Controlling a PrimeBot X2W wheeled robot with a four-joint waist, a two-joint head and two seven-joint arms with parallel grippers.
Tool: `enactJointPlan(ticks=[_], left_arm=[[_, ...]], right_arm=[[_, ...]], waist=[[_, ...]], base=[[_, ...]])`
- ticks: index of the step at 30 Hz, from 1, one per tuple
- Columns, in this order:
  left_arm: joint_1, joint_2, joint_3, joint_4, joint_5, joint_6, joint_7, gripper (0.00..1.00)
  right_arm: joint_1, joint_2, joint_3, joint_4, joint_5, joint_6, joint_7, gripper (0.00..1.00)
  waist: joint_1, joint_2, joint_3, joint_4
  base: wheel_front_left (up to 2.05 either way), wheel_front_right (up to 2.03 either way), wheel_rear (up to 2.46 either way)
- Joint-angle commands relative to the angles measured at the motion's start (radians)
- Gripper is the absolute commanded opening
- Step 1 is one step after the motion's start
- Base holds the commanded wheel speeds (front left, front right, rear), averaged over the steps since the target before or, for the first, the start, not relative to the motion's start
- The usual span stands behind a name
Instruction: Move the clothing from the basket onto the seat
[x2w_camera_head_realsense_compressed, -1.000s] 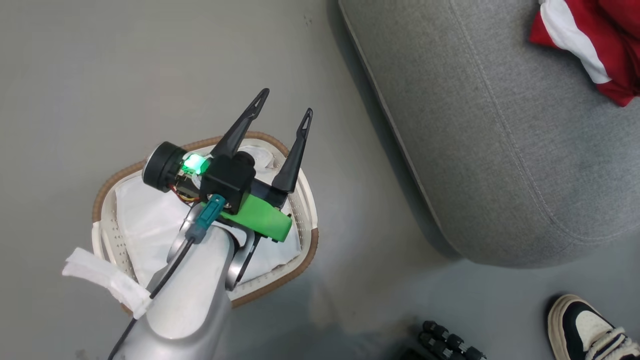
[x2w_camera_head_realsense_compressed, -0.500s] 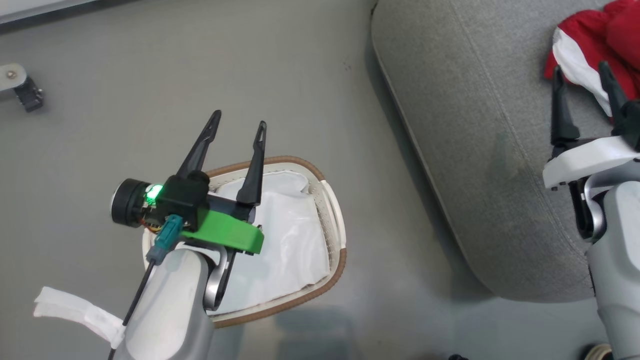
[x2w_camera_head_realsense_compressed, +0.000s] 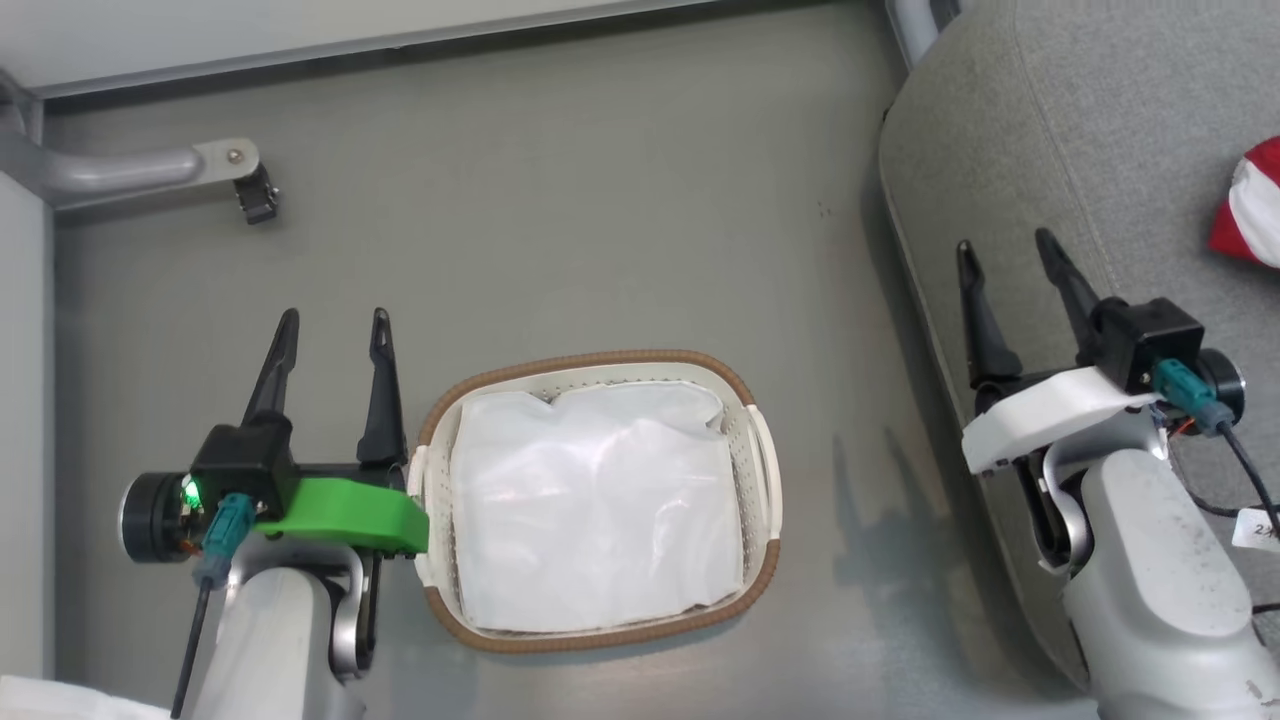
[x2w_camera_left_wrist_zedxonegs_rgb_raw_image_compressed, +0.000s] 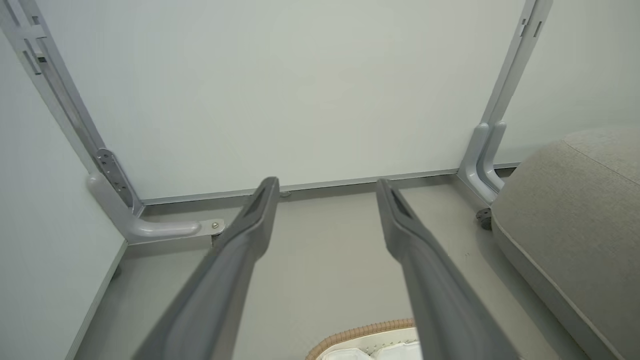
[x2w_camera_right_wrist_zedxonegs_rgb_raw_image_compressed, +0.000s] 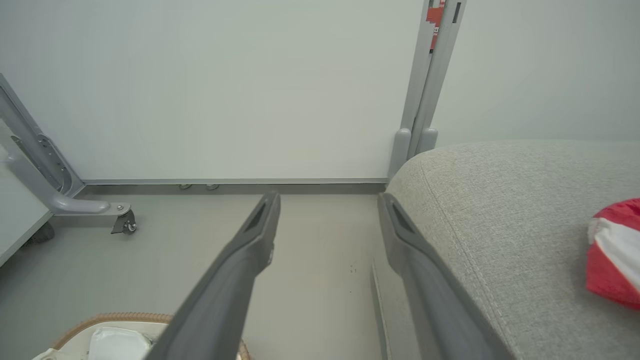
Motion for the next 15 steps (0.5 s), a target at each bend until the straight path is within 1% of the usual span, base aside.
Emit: enactJointPlan(ticks=[1,4,8,15], left_arm=[[0.027,0.000,0.013,0.008,0.000,0.005,0.000,1.00],[0.062,-0.001,0.038,0.017,-0.003,0.007,0.000,1.00],[0.109,-0.001,0.046,0.018,-0.018,0.012,0.000,1.00],[0.187,-0.001,0.051,0.037,-0.047,0.011,0.000,1.00]], right_arm=[[0.027,0.004,0.002,0.004,-0.003,-0.001,-0.002,1.00],[0.058,0.026,0.000,0.002,-0.005,-0.001,-0.002,1.00],[0.106,0.045,-0.005,-0.002,-0.010,-0.001,-0.002,1.00],[0.182,0.057,-0.024,0.014,-0.010,-0.001,-0.002,1.00]], waist=[[0.0000,0.0000,-0.036,0.030],[0.0000,0.0000,-0.059,0.035],[0.0000,0.0000,-0.095,0.038],[0.0000,0.0000,-0.161,0.044]], base=[[0.00,0.00,0.00],[0.00,0.00,0.00],[0.00,0.00,0.00],[0.00,0.00,0.00]])
